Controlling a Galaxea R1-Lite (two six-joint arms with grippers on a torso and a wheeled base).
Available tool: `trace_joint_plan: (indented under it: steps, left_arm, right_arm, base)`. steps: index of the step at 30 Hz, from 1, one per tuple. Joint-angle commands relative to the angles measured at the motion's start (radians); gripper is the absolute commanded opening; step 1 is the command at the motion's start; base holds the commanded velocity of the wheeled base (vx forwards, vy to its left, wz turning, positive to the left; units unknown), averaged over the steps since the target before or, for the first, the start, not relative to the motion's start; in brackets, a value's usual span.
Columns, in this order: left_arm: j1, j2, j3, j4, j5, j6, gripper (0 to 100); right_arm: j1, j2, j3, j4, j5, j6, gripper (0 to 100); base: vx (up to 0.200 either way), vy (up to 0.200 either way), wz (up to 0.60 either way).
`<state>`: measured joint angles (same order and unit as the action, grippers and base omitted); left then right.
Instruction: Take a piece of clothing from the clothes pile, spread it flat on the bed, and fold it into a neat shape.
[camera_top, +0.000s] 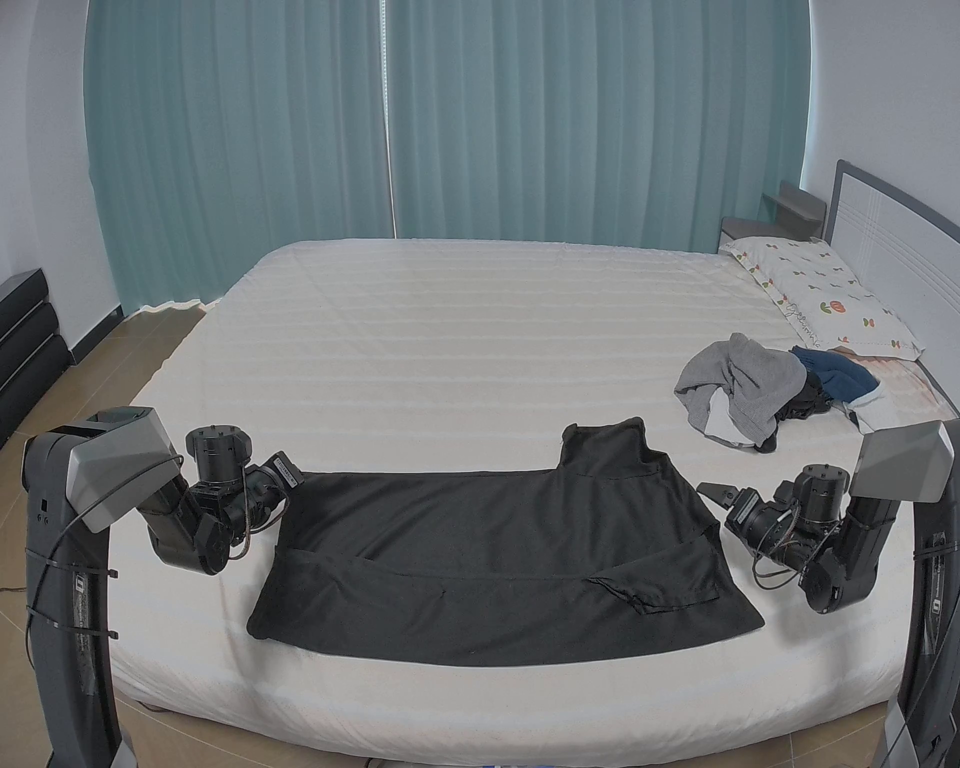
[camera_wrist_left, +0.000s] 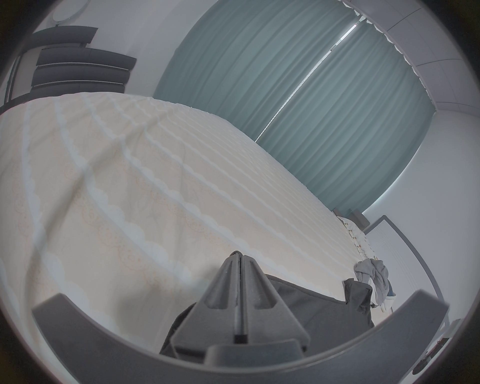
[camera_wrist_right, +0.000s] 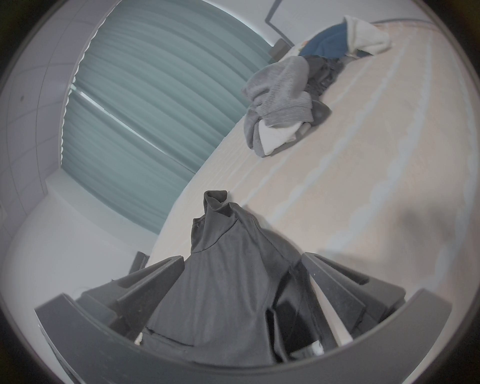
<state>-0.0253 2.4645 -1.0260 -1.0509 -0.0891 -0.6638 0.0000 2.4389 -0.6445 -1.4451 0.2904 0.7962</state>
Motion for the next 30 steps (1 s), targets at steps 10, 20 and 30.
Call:
trace_joint_plan:
  steps: [10,20,30]
  left_arm:
    - [0.013,-0.024,0.027,-0.008,0.011,-0.02,0]
    - [0.016,-0.021,0.026,-0.008,0.009,-0.022,0]
    - [0.018,-0.019,0.02,-0.008,0.009,-0.023,0]
  right_arm:
    - [0.118,0.124,-0.65,0.545,-0.146,-0.407,100]
    - [0.117,0.2,-0.854,0.703,-0.151,-0.443,100]
    - [0.11,0.236,-0.903,0.713,-0.152,-0.442,100]
  base:
    - [0.0,0.0,0.0]
    - [0.0,0.0,0.0]
    - [0.0,0.0,0.0]
